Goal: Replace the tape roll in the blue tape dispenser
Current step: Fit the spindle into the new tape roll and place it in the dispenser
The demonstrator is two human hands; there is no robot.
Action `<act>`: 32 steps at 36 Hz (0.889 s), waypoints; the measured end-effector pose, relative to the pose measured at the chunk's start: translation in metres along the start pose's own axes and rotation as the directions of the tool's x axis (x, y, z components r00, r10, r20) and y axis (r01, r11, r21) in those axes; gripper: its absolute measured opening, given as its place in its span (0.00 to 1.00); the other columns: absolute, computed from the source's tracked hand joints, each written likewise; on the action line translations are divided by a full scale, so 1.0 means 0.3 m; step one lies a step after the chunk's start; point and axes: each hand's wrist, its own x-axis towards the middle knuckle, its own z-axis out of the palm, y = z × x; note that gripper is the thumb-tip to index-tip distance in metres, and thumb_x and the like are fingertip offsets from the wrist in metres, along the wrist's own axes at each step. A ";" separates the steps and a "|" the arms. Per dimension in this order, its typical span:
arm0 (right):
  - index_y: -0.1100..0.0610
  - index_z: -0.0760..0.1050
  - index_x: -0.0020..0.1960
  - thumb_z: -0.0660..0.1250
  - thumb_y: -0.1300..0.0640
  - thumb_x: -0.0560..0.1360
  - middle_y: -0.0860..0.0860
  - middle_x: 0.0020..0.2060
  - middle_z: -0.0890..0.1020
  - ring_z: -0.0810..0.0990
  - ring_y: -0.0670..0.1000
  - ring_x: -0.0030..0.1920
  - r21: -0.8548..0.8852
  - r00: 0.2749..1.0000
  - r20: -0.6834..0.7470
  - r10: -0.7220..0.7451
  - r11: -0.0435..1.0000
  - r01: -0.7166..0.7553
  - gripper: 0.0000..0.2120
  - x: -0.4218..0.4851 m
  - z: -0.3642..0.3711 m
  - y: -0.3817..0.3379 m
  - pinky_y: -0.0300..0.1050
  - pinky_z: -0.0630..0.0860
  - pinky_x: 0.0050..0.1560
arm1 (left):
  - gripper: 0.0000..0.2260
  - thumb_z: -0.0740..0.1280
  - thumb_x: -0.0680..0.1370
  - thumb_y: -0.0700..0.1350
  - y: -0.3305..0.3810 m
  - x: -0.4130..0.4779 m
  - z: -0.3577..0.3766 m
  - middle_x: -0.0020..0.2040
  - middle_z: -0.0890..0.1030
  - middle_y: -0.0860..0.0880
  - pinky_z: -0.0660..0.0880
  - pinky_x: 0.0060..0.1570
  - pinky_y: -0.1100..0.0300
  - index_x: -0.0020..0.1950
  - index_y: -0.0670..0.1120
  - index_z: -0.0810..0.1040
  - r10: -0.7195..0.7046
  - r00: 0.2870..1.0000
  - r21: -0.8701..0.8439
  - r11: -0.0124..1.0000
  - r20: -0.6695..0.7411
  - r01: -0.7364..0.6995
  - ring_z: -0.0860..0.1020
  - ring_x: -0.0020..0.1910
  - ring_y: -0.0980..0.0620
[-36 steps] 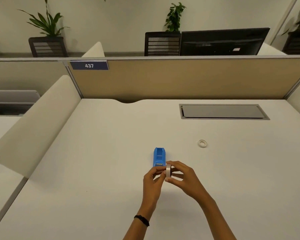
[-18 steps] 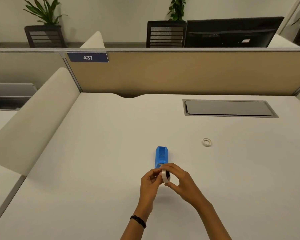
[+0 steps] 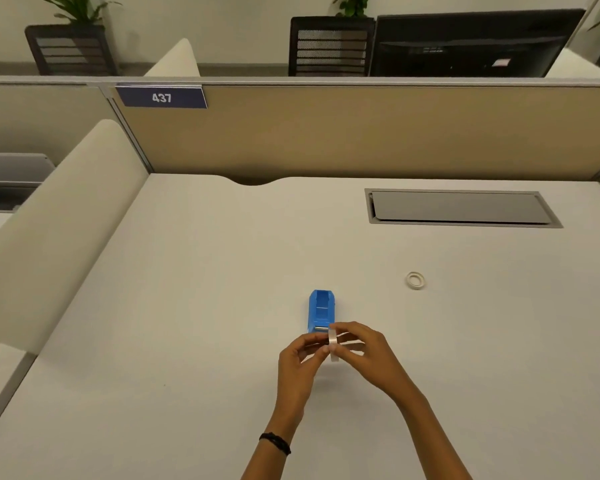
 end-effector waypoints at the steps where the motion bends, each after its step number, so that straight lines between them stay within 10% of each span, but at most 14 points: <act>1: 0.39 0.72 0.52 0.70 0.53 0.72 0.38 0.48 0.79 0.80 0.39 0.49 0.006 1.000 0.003 0.009 1.000 -0.009 0.13 0.003 0.003 -0.001 0.24 0.75 0.46 | 0.07 0.71 0.72 0.43 -0.004 0.003 -0.001 0.45 0.85 0.56 0.76 0.43 0.74 0.49 0.52 0.82 0.001 1.000 0.004 1.000 -0.007 -0.001 0.81 0.48 0.59; 32: 0.48 0.75 0.56 0.67 0.60 0.74 0.46 0.53 0.79 0.78 0.41 0.54 0.228 0.998 -0.058 0.016 0.974 -0.002 0.13 0.001 0.062 -0.022 0.24 0.75 0.46 | 0.06 0.72 0.67 0.48 0.006 0.025 -0.020 0.43 0.85 0.51 0.76 0.45 0.71 0.43 0.51 0.84 0.121 0.992 -0.032 0.992 -0.024 -0.121 0.82 0.47 0.55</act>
